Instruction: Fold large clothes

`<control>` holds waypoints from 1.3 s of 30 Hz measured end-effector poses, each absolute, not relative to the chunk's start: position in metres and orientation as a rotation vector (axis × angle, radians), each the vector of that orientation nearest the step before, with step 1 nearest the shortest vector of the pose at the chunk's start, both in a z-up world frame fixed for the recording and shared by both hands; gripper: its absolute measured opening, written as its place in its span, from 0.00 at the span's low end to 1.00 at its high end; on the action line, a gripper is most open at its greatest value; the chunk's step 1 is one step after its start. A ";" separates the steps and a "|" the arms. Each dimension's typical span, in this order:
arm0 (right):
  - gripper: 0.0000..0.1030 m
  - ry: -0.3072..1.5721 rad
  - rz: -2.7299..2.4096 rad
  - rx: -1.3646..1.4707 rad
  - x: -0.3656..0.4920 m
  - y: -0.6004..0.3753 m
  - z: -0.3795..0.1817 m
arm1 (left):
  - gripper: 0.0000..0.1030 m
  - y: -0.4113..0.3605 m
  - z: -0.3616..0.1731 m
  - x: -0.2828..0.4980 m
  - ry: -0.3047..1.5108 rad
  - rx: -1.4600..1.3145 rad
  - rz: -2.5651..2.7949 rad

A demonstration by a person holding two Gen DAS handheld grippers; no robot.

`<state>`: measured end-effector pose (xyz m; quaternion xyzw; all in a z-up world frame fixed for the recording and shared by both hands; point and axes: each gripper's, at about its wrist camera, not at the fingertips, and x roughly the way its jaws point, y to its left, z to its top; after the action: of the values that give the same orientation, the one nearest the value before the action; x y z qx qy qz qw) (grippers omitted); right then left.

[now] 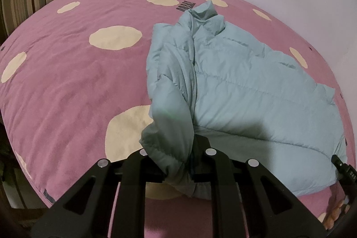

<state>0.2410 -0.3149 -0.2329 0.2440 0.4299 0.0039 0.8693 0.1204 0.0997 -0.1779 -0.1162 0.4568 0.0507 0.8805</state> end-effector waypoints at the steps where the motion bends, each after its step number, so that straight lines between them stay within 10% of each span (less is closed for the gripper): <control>1: 0.19 0.899 0.009 0.512 0.242 -0.315 -0.234 | 0.14 0.100 -0.178 0.120 0.950 -0.242 0.105; 10: 0.29 0.897 0.010 0.520 0.235 -0.327 -0.235 | 0.24 0.102 -0.178 0.117 0.944 -0.237 0.110; 23: 0.54 0.876 -0.095 0.510 0.214 -0.351 -0.217 | 0.77 0.122 -0.171 0.097 0.955 -0.229 0.142; 39: 0.52 0.769 -0.118 0.298 0.221 -0.310 -0.143 | 0.80 0.160 -0.119 0.070 0.879 -0.262 0.106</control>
<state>0.2212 -0.3101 -0.1426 0.1446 0.3737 -0.0574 0.9144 0.0700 0.1599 -0.1189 -0.1266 0.4240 0.0512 0.8953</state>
